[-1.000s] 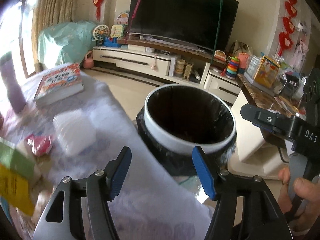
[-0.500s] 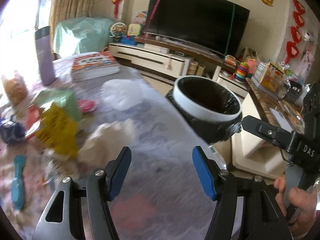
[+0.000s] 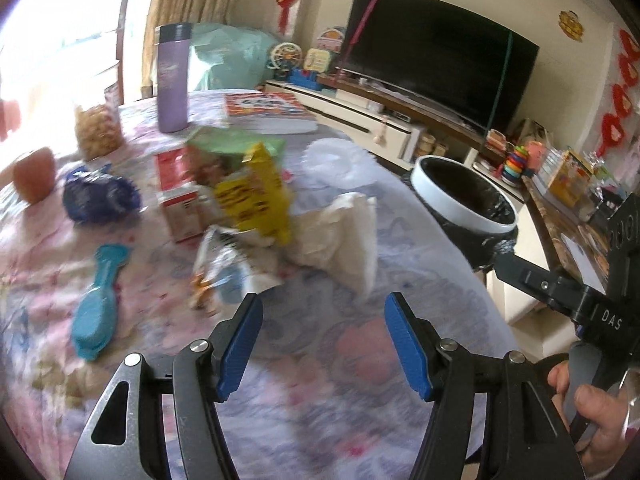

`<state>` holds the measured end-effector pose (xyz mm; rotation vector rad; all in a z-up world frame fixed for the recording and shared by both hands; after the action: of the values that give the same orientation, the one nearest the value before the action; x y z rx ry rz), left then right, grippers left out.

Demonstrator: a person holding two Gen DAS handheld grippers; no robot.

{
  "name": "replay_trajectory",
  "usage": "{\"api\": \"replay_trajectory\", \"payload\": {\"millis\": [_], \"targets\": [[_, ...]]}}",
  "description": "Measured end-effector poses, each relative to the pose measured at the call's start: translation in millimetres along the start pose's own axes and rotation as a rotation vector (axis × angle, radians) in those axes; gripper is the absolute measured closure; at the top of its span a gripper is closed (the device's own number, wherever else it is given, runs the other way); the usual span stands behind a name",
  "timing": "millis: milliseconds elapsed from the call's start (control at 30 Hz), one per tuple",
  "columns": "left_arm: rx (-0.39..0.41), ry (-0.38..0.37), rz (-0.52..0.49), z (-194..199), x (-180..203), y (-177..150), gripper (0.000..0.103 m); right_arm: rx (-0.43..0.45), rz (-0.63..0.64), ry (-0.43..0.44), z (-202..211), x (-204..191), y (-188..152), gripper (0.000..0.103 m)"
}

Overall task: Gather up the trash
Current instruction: 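Move both grippers back over the table toward the remaining trash, then grasp the white snack wrapper with the left gripper while the right gripper grasps the tissue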

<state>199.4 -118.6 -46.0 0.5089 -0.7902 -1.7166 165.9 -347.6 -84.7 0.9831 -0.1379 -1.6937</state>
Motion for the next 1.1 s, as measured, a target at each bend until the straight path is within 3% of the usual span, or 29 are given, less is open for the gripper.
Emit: {"api": "replay_trajectory", "payload": {"millis": [467, 833, 1000, 1100], "targets": [[-0.016, 0.065, 0.093, 14.7, -36.4, -12.6, 0.04, -0.077, 0.076, 0.049, -30.8, -38.0, -16.9, 0.009], [-0.043, 0.044, 0.098, -7.4, -53.4, -7.4, 0.04, -0.122, 0.063, 0.07, -60.3, -44.5, -14.6, 0.009], [-0.05, 0.034, 0.091, -22.2, -56.7, -3.1, 0.043, -0.146, 0.079, 0.083, -76.5, -50.4, -11.4, 0.01], [-0.055, 0.024, 0.077, -30.8, -56.1, 0.9, 0.052, -0.17, 0.089, 0.088, -88.7, -53.7, -10.1, 0.014]]}}
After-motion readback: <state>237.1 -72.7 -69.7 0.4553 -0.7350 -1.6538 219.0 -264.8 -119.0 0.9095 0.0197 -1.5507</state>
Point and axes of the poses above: each gripper's, at about its wrist camera, not at the fingertips, and z roughly against the way its jaws point, x to its right, y to its top, the point moved 3 cm from there along -z, roughly the way its jaws point, and after that the axes turned 11 degrees about -z, right-handed, at the moved point
